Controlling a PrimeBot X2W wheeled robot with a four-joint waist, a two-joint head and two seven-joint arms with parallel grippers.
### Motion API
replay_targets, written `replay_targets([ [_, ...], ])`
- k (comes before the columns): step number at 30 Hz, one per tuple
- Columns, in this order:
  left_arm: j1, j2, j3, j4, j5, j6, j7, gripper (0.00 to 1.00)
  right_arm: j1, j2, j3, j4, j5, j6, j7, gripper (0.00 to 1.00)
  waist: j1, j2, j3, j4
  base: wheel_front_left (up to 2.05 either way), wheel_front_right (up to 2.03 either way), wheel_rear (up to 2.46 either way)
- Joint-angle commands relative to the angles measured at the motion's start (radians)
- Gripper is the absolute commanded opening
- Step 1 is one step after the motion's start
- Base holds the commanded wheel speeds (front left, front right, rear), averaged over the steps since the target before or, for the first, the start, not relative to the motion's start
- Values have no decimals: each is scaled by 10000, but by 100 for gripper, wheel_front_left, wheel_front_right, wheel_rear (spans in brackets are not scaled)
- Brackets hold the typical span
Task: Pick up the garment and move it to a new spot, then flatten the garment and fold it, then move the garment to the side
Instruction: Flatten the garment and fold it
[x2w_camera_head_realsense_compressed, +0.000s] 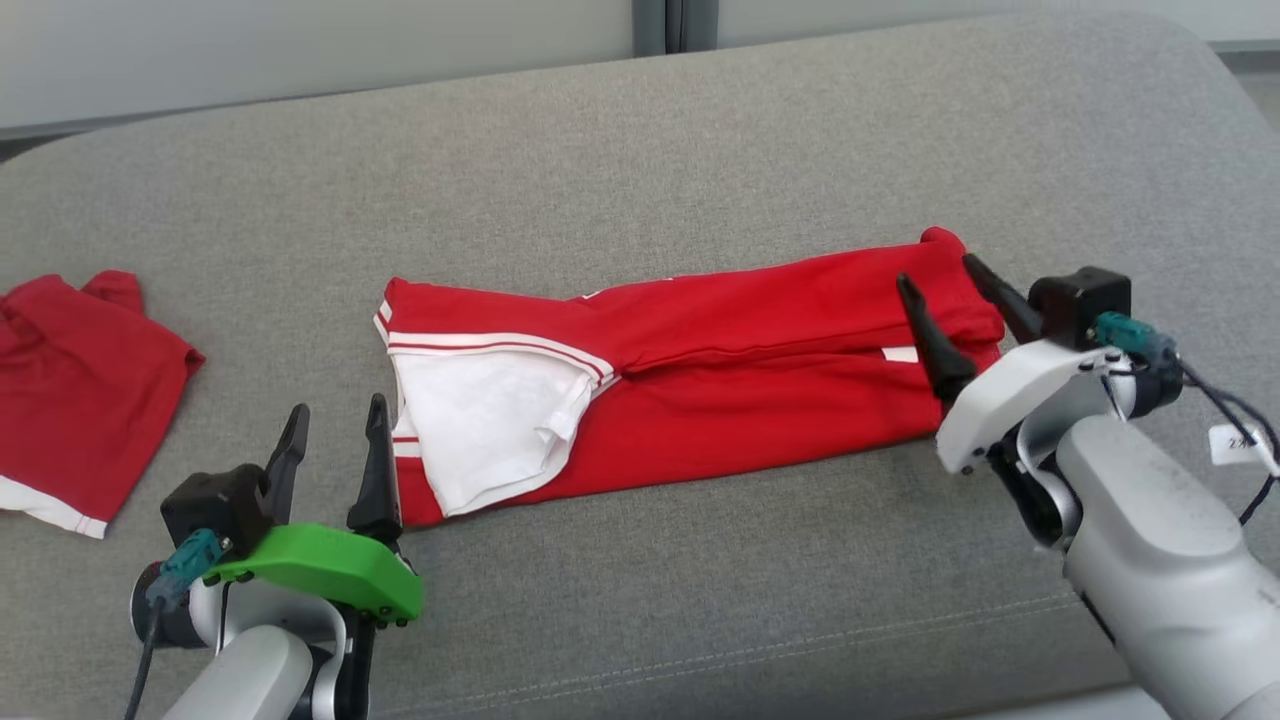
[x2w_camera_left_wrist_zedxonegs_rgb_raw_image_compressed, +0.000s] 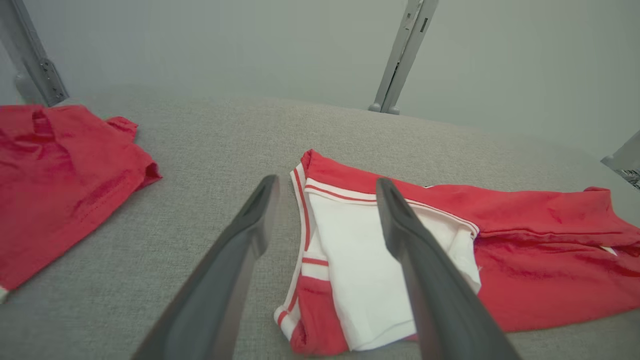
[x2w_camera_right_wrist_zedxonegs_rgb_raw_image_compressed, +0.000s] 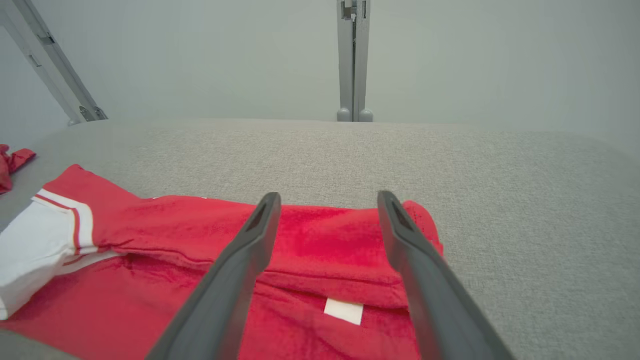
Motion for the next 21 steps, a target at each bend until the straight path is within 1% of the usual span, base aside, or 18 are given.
replay_targets([
  [1, 298, -8, 101, -68, 328, 94, -137, 100, 494, 113, -254, -383, -403, -15, -34, 100, 1, 0, -536, 12, 0, 0, 0],
  [3, 543, -96, 215, -217, 558, 24, -187, 100, 930, 296, -648, -930, -816, -15, -35, 100, 1, 0, -726, 28, 0, 0, 0],
  [5, 816, -163, 418, -342, 936, 90, -219, 100, 1451, 489, -1062, -1465, -1306, -15, -34, 100, 1, 0, -889, 36, 0, 0, 0],
  [7, 1100, -375, 768, -631, 1332, 87, -211, 100, 1992, 717, -1471, -1962, -1700, -15, -35, 100, 1, 0, -1037, 45, 0, 0, 0],
  [9, 1486, -582, 1134, -892, 1859, -20, -214, 100, 2481, 949, -1800, -2533, -2115, -15, -35, 100, 1, 0, -1188, 44, 0, 0, 0],
  [14, 2424, -1239, 2048, -1241, 2909, -550, -210, 100, 3746, 1443, -2643, -3670, -2825, -15, -36, 100, 1, 0, -1457, 0, 0, 0, 0],
  [17, 2917, -1631, 2554, -1242, 3631, -843, -211, 100, 4356, 1629, -3047, -4209, -3167, -15, -36, 100, 1, 0, -1529, -33, 0, 0, 0],
  [21, 3380, -2126, 3203, -1409, 4469, -1377, -212, 100, 4986, 1828, -3454, -4767, -3597, -15, -37, 100, 1, 0, -1608, -89, 0, 0, 0],
])
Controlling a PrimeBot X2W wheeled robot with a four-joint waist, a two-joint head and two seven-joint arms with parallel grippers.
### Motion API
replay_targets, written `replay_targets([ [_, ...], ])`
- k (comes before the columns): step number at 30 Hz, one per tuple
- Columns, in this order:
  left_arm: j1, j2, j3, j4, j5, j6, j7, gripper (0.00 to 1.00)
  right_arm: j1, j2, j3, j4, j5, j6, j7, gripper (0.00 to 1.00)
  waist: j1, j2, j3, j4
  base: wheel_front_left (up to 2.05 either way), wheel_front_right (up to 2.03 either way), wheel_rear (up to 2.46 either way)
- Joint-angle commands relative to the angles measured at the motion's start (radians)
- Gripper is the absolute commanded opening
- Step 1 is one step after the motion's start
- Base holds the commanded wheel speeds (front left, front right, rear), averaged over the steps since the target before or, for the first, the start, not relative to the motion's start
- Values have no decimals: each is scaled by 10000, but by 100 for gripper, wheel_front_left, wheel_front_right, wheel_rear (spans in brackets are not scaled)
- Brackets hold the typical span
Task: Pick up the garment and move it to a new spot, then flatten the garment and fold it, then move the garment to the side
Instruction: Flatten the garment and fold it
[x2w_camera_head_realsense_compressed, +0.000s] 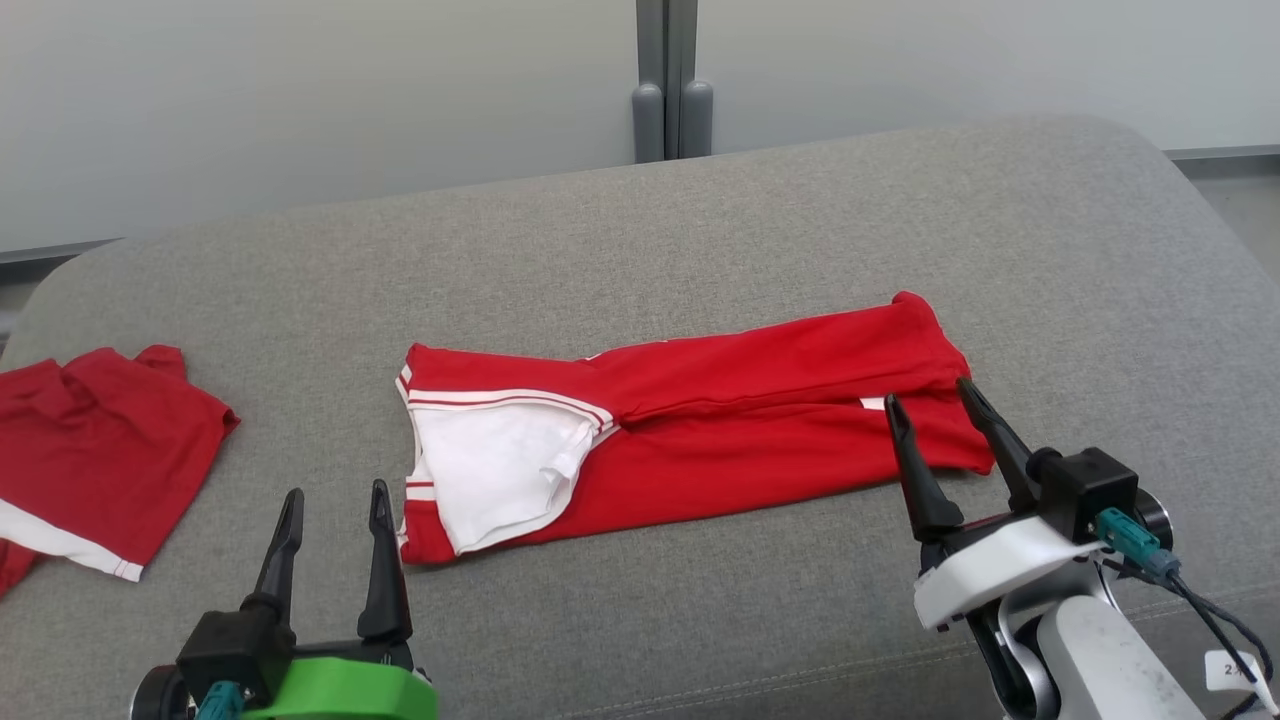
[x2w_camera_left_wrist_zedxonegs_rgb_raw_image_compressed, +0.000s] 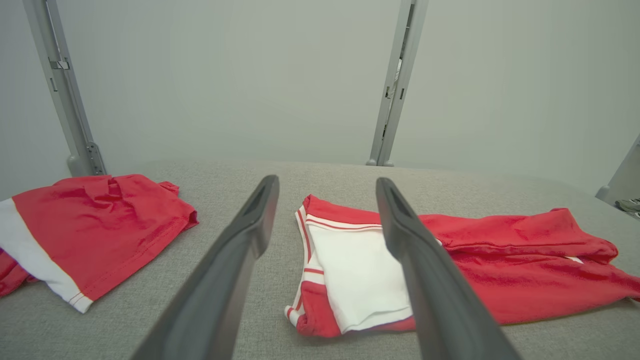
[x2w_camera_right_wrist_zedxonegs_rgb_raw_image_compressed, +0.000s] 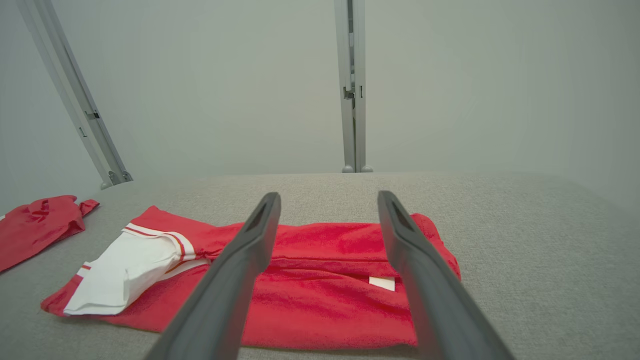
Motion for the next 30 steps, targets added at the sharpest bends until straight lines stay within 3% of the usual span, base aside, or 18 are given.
replay_targets([
  [1, 347, -218, 294, -125, 408, -256, -24, 100, 384, 84, -150, -212, -168, -15, -37, 100, 1, 0, -57, -38, 0, 0, 0],
  [15, 1216, -1312, 1551, 106, 2185, -1581, -26, 100, 1547, 431, -525, -601, -353, -15, -37, 100, 1, 0, -252, -77, 0, 0, 0],
  [30, 1052, -1736, 1897, 487, 2625, -2182, -26, 100, 1298, 585, -343, -294, 118, -15, -38, 100, 1, 0, -133, -17, 0, 0, 0],
])
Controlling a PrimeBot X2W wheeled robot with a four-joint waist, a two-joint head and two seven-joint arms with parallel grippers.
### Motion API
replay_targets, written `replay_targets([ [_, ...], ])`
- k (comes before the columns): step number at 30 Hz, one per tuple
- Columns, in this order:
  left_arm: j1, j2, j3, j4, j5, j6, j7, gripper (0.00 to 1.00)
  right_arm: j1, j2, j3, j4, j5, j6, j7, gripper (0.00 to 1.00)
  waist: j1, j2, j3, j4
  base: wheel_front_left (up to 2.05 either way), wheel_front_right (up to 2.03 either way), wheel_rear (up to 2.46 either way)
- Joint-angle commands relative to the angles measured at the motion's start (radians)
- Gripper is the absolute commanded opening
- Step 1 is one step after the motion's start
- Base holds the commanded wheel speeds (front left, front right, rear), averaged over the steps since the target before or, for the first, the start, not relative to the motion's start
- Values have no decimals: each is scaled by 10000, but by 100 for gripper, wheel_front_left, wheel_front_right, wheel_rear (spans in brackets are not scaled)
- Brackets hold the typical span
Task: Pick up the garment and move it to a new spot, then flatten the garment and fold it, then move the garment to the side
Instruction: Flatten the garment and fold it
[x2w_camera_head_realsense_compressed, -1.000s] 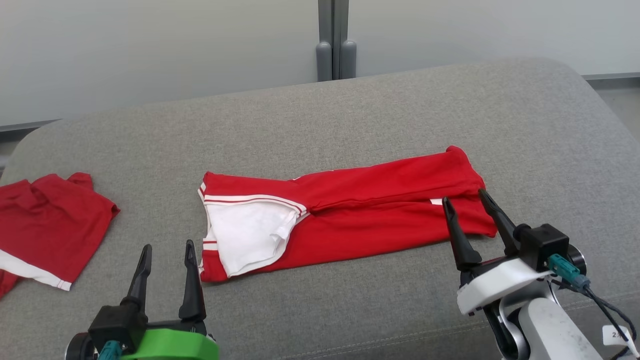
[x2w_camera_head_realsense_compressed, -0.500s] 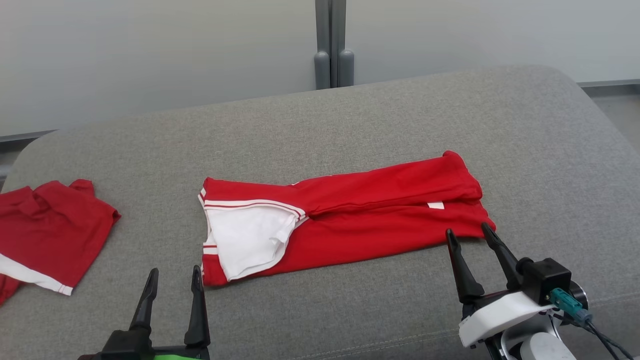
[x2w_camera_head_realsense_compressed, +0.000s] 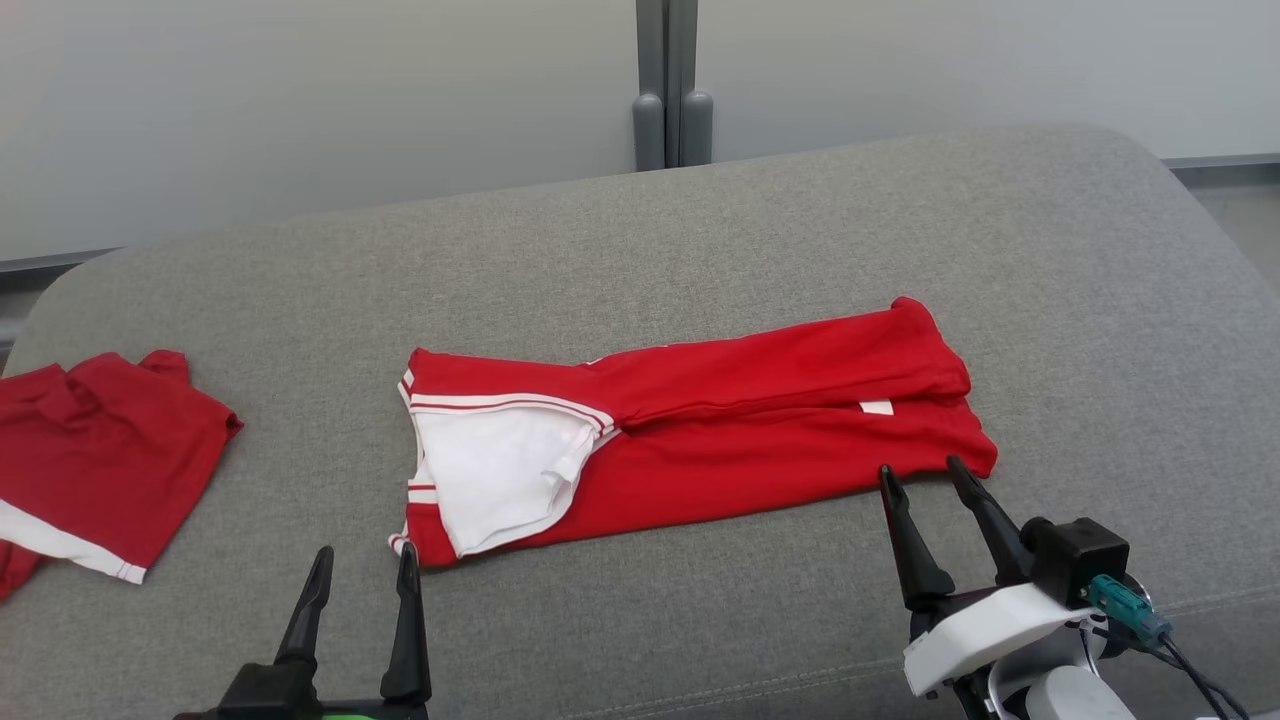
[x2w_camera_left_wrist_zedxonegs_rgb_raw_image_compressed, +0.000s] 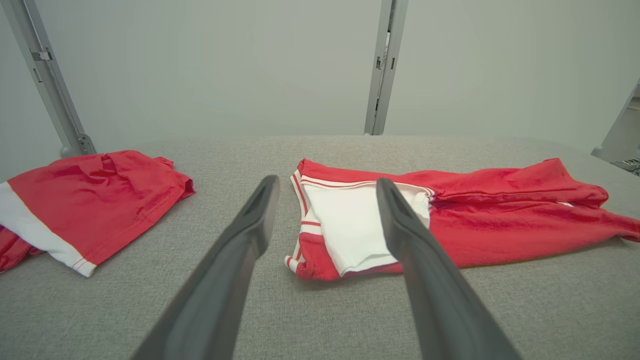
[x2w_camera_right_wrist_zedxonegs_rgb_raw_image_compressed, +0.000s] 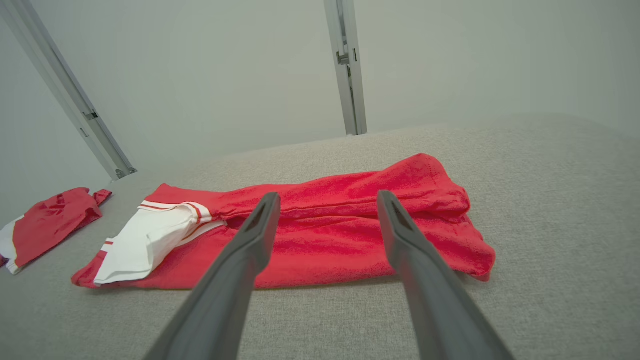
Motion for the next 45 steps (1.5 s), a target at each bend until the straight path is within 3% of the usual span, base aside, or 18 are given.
replay_targets([
  [1, -89, -15, 27, 20, 54, -34, -26, 100, -124, 21, -44, 181, 192, -15, -36, 100, 0, 0, 32, -12, 0, 0, 0],
  [10, -383, -42, -159, -51, 231, -183, -24, 100, -1559, 220, -798, 2618, 1511, -15, -32, 100, 0, 0, 446, 56, 0, 0, 0],
  [11, -540, -41, -213, -29, 261, -185, -24, 100, -2198, 255, -1272, 3464, 1533, -13, -32, 100, 0, 0, 710, 163, 0, 0, 0],
  [14, -917, -46, -452, -25, 287, -263, -24, 100, -3478, 274, -2308, 4821, 1177, -9, -32, 100, 0, 0, 1263, 442, 0, 0, 0],
  [24, -1570, -44, -821, 117, 245, -352, -26, 100, -5512, -154, -4225, 7138, 132, -9, -32, 100, 0, 0, 2114, 1005, 0, 0, 0],
  [34, -1954, -45, -948, 273, 486, -495, -25, 100, -6683, -465, -4894, 9150, -133, -10, -32, 100, 0, 0, 2507, 1223, 0, 0, 0],
  [42, -1990, -45, -919, 387, 634, -584, -25, 100, -6795, -245, -5159, 10188, -29, -10, 5, 100, 0, 0, 2502, 1211, 0, 0, 0],
  [43, -1995, -45, -914, 395, 641, -602, -25, 100, -6785, -213, -5142, 10236, -48, -10, 15, 82, 0, 0, 2490, 1209, 0, 0, 0],
  [45, -2012, -45, -910, 403, 675, -613, -25, 100, -6737, -193, -5116, 10310, -57, -10, 14, 18, 0, 0, 2463, 1209, 0, 0, 0],
])
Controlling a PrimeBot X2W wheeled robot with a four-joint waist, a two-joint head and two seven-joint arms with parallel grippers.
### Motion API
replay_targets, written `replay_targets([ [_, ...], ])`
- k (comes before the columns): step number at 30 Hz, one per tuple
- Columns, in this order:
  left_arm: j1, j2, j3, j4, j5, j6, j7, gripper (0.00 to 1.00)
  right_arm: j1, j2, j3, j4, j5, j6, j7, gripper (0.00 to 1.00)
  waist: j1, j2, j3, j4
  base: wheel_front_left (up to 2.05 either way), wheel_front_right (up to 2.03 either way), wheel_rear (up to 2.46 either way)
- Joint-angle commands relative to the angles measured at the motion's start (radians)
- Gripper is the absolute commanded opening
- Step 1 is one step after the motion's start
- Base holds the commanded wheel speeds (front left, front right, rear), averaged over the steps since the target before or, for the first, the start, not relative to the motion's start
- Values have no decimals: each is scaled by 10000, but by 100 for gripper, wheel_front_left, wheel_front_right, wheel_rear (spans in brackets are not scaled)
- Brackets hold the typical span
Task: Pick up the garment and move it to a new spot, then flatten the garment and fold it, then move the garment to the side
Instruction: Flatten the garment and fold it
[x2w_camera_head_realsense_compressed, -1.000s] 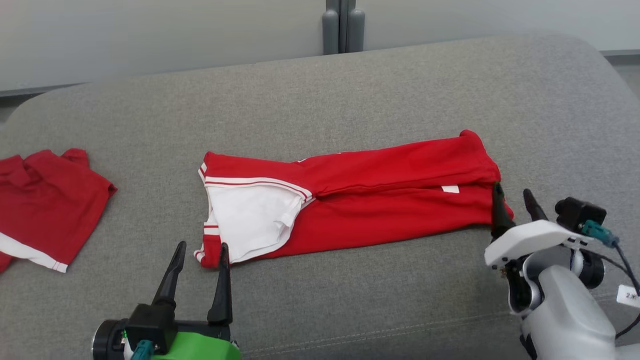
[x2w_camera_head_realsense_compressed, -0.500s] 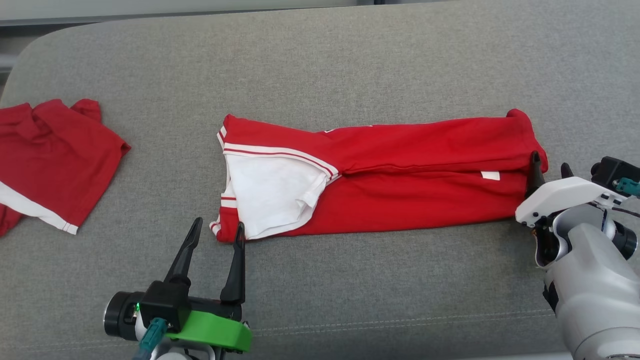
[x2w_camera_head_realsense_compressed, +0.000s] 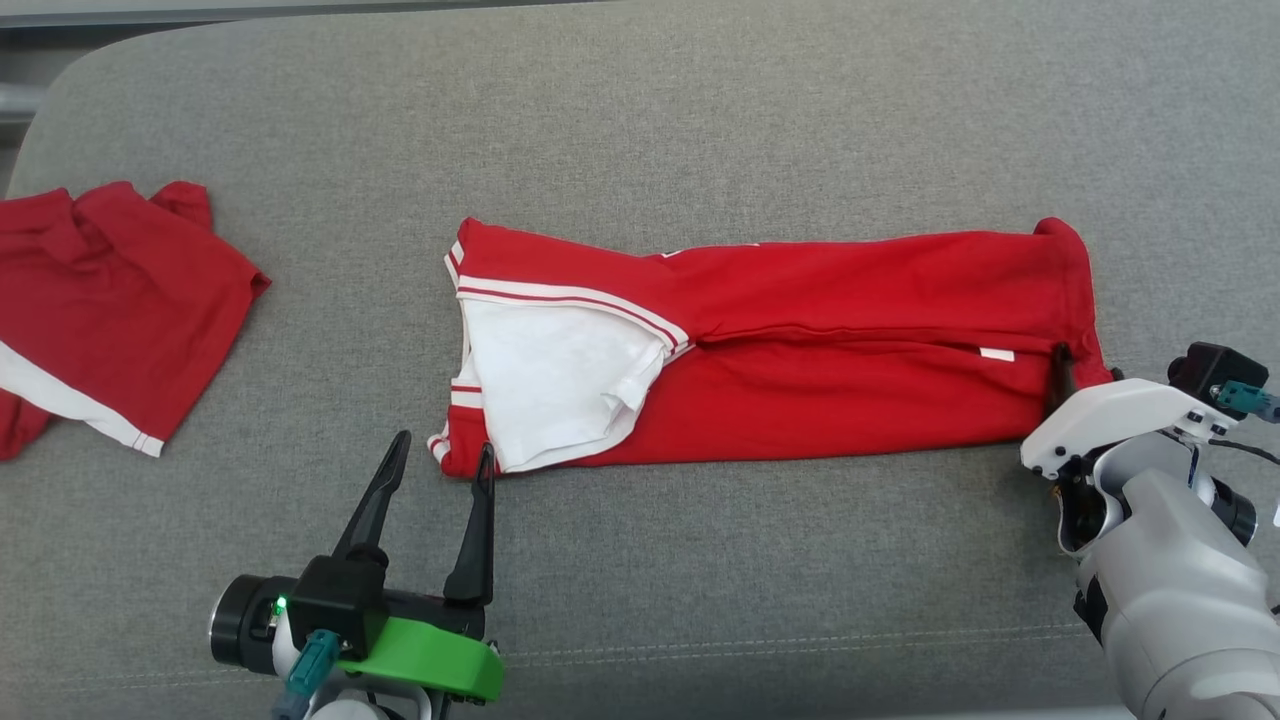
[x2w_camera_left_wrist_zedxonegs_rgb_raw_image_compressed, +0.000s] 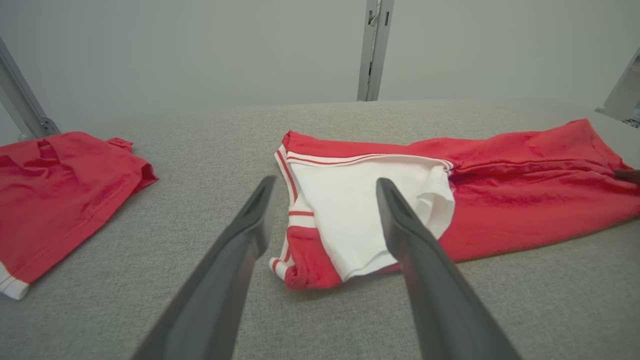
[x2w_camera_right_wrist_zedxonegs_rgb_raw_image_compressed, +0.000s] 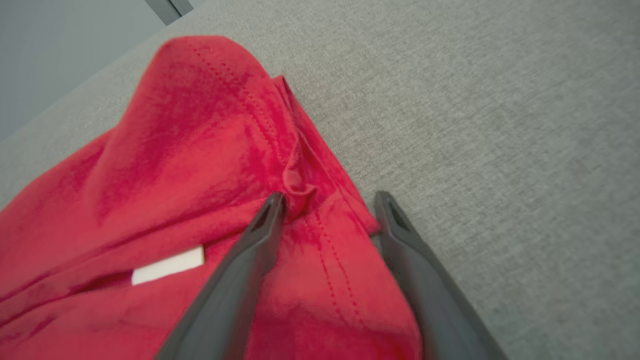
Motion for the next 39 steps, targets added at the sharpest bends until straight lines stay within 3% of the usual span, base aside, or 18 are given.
replay_targets([
  [1, -163, 1, 25, 17, 75, -55, -25, 100, 141, 79, 52, 165, -14, -5, 51, 0, -1, 0, -31, -1, 0, 0, 0],
  [19, -41, 0, 188, -82, 114, -60, -26, 100, 639, -1013, 200, -1957, 371, -12, 9, 0, -1, 0, -204, -344, 0, 0, 0],
  [23, -47, 0, 179, -72, 86, -28, -25, 100, 789, -1171, 737, -2418, 148, -11, 9, 0, -1, 0, -235, -427, 0, 0, 0],
  [39, 222, 1, -15, 62, -201, 283, -25, 100, 1852, 18, 4259, -5681, 1253, -8, 8, 0, -1, 0, -976, -183, 0, 0, 0],
])
